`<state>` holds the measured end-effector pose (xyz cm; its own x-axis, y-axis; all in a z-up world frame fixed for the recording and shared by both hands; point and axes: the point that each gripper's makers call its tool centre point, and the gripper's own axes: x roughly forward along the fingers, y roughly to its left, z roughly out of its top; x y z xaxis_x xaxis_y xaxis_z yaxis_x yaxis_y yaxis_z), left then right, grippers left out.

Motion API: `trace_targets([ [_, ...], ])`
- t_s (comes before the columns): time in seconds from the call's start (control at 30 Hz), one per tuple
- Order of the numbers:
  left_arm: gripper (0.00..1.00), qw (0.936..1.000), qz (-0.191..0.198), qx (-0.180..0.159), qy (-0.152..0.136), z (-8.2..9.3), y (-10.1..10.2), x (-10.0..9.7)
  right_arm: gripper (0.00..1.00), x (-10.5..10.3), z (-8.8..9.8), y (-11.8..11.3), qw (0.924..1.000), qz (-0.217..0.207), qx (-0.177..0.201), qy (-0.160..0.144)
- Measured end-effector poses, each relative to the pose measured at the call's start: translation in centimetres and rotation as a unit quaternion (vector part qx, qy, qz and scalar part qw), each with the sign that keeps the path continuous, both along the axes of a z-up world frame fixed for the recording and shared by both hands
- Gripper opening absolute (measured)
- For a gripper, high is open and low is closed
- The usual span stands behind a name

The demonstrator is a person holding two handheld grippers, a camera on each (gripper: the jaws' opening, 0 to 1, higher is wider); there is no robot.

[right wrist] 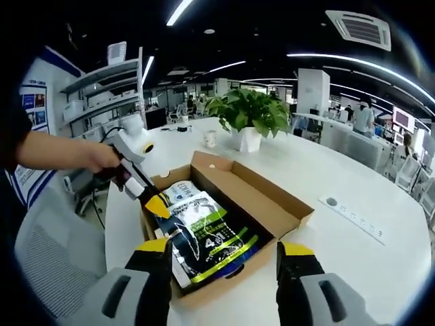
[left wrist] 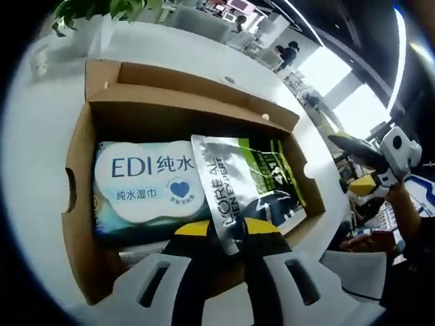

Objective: Operate the shoe box by opening the lid, removing the specified soft item, and placing it in the target area until the item is outside and the box remains undamaged.

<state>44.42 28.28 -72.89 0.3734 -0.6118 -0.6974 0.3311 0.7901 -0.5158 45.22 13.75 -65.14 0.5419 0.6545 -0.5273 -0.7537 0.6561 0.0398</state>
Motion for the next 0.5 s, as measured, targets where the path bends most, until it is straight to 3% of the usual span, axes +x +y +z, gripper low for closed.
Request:
trace_targets([
  [0.2,0.13,1.0,-0.007,0.001,-0.003,-0.1,-0.3,0.0,0.59,-0.2,-0.5,0.0,1.0,-0.001,-0.001,0.005],
  [0.33,0.04,0.9997,-0.013,0.006,-0.018,0.3,-0.2,0.2,0.58,-0.3,-0.9,0.0,1.0,-0.001,-0.003,0.009],
  [0.5,0.02,0.9995,-0.018,0.01,-0.023,0.4,-0.3,0.2,0.58,-0.5,-1.2,0.1,0.9999,-0.001,-0.003,0.013],
])
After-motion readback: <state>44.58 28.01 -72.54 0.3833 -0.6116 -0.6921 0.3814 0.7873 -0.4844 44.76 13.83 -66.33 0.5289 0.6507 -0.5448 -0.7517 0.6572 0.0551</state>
